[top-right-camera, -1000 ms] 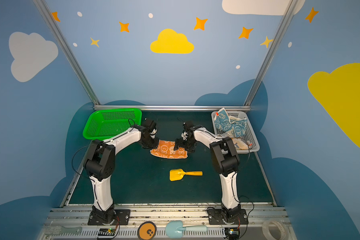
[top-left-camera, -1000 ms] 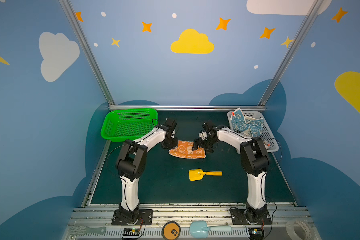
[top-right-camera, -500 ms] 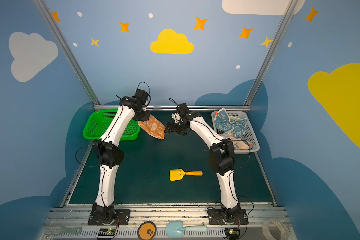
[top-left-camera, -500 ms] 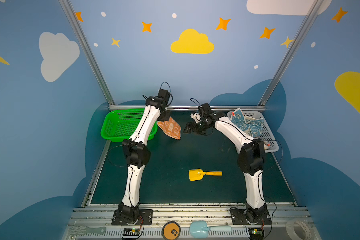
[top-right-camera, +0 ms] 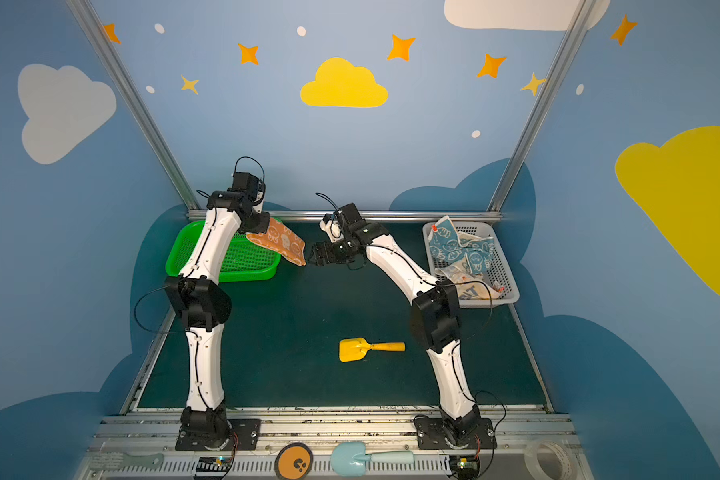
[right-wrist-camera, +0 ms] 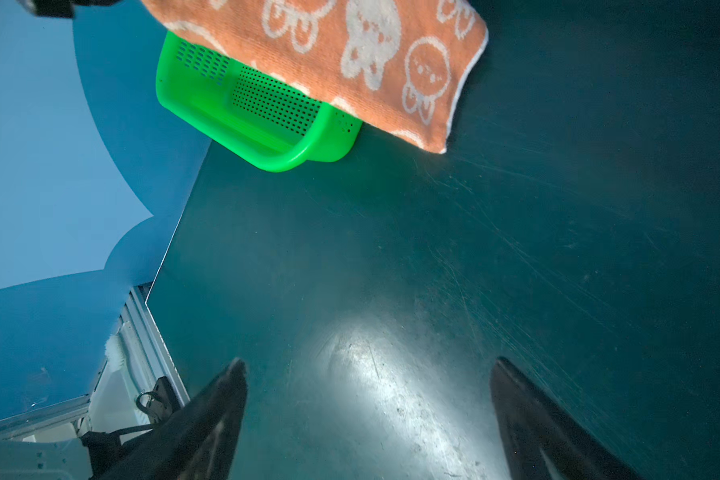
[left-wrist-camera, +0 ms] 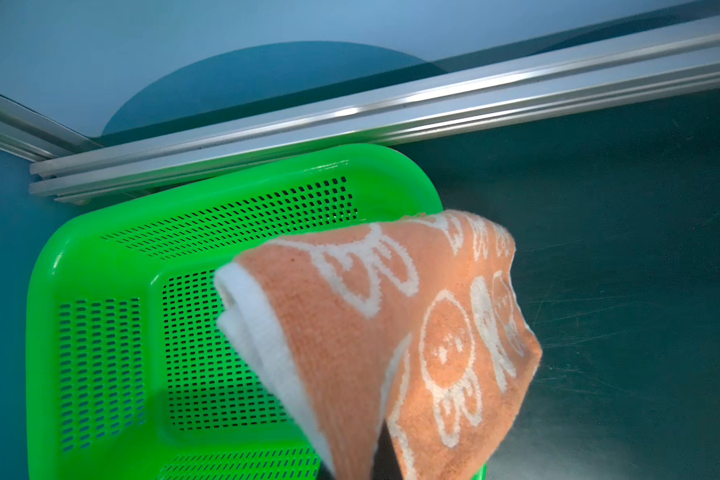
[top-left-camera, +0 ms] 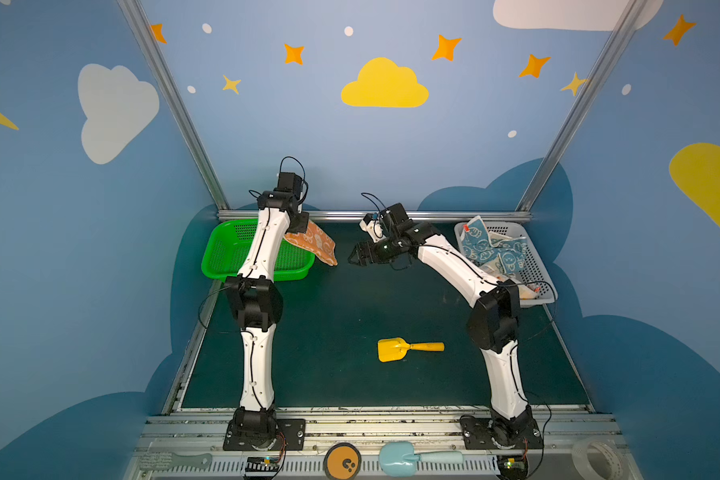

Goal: Fold and stack the towels
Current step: 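Lower the orange towel into the green basket with the left gripper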

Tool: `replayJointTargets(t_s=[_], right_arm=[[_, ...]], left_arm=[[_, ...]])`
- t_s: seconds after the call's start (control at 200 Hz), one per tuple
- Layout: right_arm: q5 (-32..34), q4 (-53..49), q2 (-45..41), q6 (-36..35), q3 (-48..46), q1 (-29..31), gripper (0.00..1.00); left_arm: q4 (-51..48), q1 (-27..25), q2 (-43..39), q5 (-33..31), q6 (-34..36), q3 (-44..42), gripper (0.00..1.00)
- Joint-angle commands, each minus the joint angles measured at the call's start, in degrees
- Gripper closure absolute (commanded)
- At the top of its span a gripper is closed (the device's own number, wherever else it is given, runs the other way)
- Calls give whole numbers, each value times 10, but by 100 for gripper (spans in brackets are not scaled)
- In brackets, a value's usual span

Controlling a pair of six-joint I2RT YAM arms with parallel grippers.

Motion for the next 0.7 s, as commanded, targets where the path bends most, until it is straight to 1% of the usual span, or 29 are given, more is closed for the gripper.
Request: replayJointTargets(t_s=[0.0, 0.11, 0.26, 0.375, 0.496, 0.696], right_arm=[[19, 31, 16, 3, 31, 9, 10], [22, 30, 32, -1, 63, 15, 10], [47, 36, 37, -13, 79, 29, 9], [57, 55, 37, 1, 73, 33, 9], [53, 50, 50, 6, 90, 35, 9], [51, 38, 61, 8, 103, 35, 9]], left_arm=[[13, 27, 8, 8, 22, -18, 97], [38, 48, 1, 3, 46, -61, 97], [95, 85, -26, 50, 58, -141, 97], [149, 105, -48, 70, 76, -210, 97], [161, 121, -40, 71, 78, -232, 97], [164, 126, -17, 46, 92, -229, 97]])
